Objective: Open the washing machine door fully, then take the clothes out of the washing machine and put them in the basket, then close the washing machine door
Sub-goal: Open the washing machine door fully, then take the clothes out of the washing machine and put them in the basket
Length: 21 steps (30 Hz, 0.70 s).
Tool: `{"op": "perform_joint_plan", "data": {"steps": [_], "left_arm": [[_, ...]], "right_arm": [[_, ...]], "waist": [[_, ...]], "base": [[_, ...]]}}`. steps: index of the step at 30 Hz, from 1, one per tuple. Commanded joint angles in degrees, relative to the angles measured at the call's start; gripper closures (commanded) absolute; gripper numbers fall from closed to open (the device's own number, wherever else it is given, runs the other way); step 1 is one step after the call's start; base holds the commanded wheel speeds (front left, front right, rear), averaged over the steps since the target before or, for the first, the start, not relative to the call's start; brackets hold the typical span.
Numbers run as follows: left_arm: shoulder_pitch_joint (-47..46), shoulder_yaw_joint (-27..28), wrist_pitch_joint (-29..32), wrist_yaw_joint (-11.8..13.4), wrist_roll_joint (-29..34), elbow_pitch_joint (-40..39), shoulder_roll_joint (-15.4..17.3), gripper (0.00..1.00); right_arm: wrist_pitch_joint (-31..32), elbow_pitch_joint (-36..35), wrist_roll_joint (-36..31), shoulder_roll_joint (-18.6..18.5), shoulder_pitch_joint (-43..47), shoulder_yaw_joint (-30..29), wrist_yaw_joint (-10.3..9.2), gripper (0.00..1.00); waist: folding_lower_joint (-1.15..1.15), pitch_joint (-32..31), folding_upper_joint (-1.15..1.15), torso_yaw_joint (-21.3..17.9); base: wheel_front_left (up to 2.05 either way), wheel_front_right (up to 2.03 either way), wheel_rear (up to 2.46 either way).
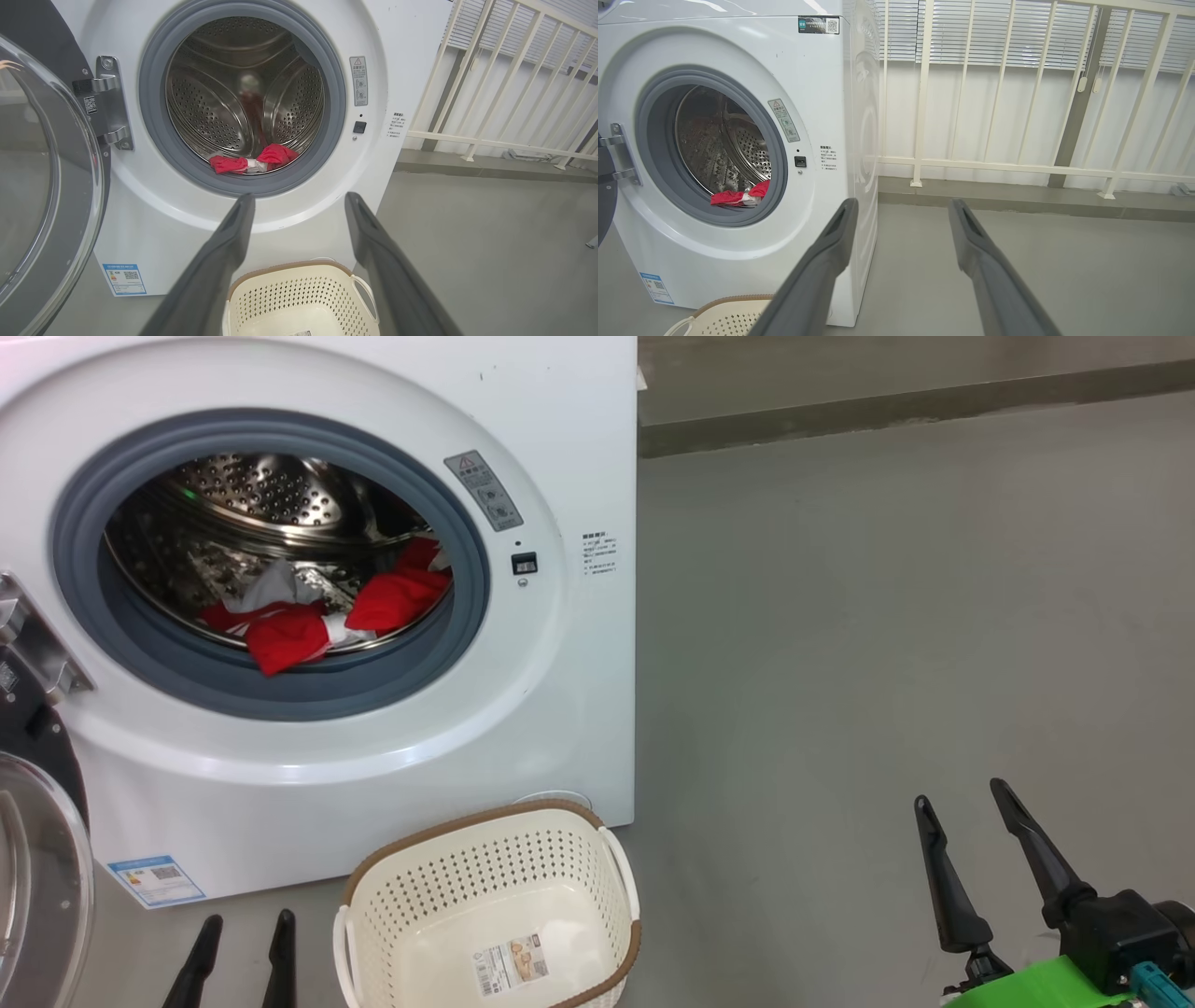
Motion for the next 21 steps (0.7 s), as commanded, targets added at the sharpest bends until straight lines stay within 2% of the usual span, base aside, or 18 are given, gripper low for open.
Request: {"op": "perform_joint_plan", "data": {"steps": [1, 7, 12, 15, 21], "left_arm": [[-0.93, 2.06, -0.69, -0.30, 0.25, -1.06, 0.65, 0.00], [-1.26, 2.42, -0.69, -0.08, 1.65, 0.17, 0.45, 0.00], [-1.33, 2.88, -0.70, 1.76, 3.28, 0.74, 0.52, 0.00], [-1.71, 3.21, -0.70, 2.90, 3.62, 0.72, 0.15, 0.00], [-2.16, 3.42, -0.70, 3.39, 3.75, 0.20, -0.14, 0.00]], "right_arm": [[-0.37, -1.46, 0.49, -0.70, -1.11, 1.05, 0.35, 0.00], [-0.37, -1.30, 0.46, -0.60, -0.63, 0.51, 0.35, 0.00], [-0.37, -1.08, 0.45, -0.52, -0.49, 0.32, 0.35, 0.00], [-0.37, -0.89, 0.47, -0.46, -0.65, 0.36, 0.35, 0.00], [-0.37, -0.63, 0.39, -0.39, -0.93, 0.64, 0.35, 0.00]], "waist": [[0.00, -0.14, 0.00, -0.07], [0.00, -0.05, 0.00, 0.65], [0.00, 0.19, 0.00, 0.90], [0.00, 0.29, 0.00, 0.98], [0.00, 0.37, 0.00, 0.93]], "base": [[0.00, 0.00, 0.00], [0.00, 0.00, 0.00], [0.02, -0.07, 0.05], [0.35, -0.54, 0.19], [0.84, -1.01, 0.18]]}}
